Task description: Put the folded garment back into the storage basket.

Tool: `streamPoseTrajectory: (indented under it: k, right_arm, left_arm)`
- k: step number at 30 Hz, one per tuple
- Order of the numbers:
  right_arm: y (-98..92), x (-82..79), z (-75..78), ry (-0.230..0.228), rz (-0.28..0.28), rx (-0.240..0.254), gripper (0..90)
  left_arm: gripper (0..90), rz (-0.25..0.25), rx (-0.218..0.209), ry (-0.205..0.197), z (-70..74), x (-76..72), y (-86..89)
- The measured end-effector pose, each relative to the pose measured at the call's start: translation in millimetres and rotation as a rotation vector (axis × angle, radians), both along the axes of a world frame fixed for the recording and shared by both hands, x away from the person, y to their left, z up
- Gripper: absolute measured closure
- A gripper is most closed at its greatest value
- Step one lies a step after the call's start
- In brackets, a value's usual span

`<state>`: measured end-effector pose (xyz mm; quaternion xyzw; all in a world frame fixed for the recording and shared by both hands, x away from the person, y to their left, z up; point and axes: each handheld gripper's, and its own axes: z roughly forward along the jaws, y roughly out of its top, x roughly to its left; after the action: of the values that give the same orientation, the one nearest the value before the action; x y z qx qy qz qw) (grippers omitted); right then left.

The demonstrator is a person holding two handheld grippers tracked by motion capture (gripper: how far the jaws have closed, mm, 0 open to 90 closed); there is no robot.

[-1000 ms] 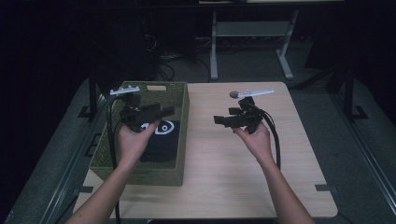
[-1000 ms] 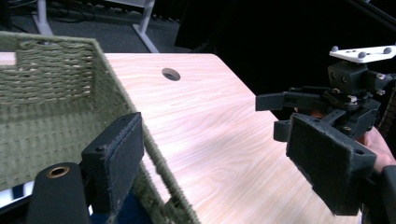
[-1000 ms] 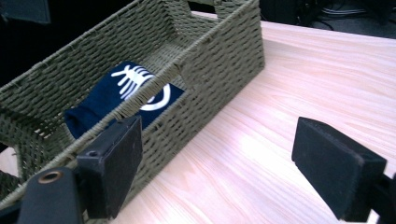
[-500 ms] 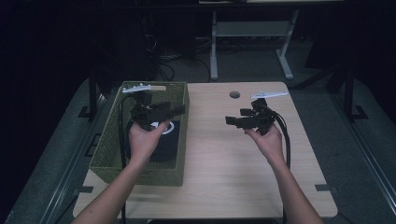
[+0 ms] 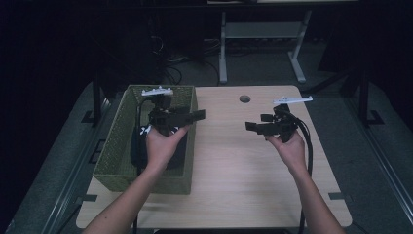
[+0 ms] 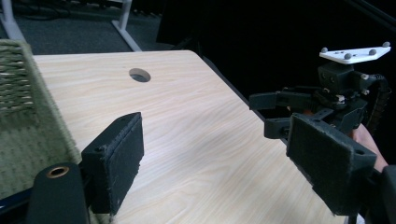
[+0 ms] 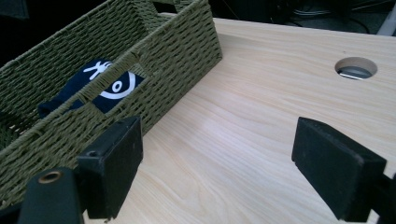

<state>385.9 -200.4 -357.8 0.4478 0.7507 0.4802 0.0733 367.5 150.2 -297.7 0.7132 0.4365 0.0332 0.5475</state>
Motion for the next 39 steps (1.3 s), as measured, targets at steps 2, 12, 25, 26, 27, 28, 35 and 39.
streamPoseTrajectory:
  k: [2,12,25,26,27,28,35,39]
  right_arm:
    - [-1.8,-0.4,-0.5,0.001,-0.002,0.001,15.9]
    - [-28.2,-6.4,-9.4,0.013,-0.038,-0.005,16.0]
    - [-68.6,-18.2,-20.7,0.022,-0.101,-0.002,16.0]
    - [-71.3,-19.3,-22.1,0.028,-0.106,-0.001,16.0]
    - [-73.8,-20.1,-23.9,0.029,-0.111,0.0,16.0]
    - [-76.5,-20.9,-25.5,0.033,-0.111,-0.002,16.0]
    - [-92.4,-24.9,-33.3,0.047,-0.132,0.0,16.0]
    - [-100.7,-27.1,-37.5,0.048,-0.138,-0.001,16.0]
  left_arm:
    - [18.6,-0.005,0.002,-0.003,-0.3,0.3,-2.0]
    - [18.6,-0.046,0.0,0.0,-2.9,1.2,-27.2]
    - [18.2,-0.102,0.014,0.009,-14.1,0.0,-64.7]
    - [18.2,-0.102,0.011,0.009,-15.1,-0.2,-67.3]
    - [18.2,-0.103,0.013,0.009,-16.1,-0.3,-69.7]
    - [18.2,-0.106,0.016,0.01,-17.1,-0.2,-71.8]
    - [18.0,-0.115,0.026,0.02,-26.2,-0.6,-87.4]
    - [17.8,-0.123,0.029,0.032,-32.0,0.2,-95.6]
